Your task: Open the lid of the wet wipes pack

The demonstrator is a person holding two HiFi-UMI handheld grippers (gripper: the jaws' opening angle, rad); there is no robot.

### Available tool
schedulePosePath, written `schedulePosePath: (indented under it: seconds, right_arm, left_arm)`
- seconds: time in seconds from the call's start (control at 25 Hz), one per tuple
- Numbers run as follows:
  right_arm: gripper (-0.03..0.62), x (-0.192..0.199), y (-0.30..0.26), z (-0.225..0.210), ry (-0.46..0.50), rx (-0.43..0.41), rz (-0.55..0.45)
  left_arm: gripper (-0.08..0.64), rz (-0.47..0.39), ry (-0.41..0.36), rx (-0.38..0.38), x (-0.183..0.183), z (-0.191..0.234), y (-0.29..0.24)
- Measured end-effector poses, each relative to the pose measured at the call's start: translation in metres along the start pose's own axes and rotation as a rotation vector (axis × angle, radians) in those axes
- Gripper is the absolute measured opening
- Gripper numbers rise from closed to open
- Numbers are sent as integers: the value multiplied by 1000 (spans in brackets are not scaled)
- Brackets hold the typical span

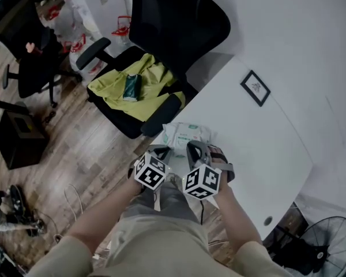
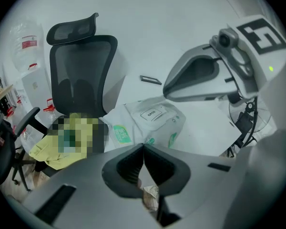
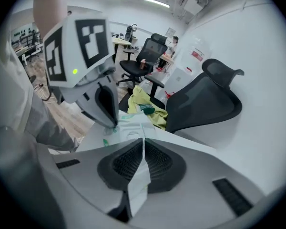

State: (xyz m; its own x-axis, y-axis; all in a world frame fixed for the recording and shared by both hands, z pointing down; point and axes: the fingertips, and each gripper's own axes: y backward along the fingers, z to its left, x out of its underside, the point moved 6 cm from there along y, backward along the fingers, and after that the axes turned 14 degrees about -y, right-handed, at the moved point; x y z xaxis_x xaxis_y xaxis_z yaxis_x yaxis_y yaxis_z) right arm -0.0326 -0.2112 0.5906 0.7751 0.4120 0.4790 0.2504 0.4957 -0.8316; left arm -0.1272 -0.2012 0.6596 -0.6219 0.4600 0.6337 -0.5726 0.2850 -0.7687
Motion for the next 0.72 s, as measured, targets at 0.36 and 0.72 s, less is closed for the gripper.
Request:
schedulePosePath:
  seconds: [0.36,0.72]
  right_arm:
    - [48,-15,-30,-62,-222,26,-107]
    - [48,14,-79,-72,-389,-65,-67]
  left_arm:
    - [25,-25,66,42,2,2,2]
    - [25,-92,103,57,5,6,2]
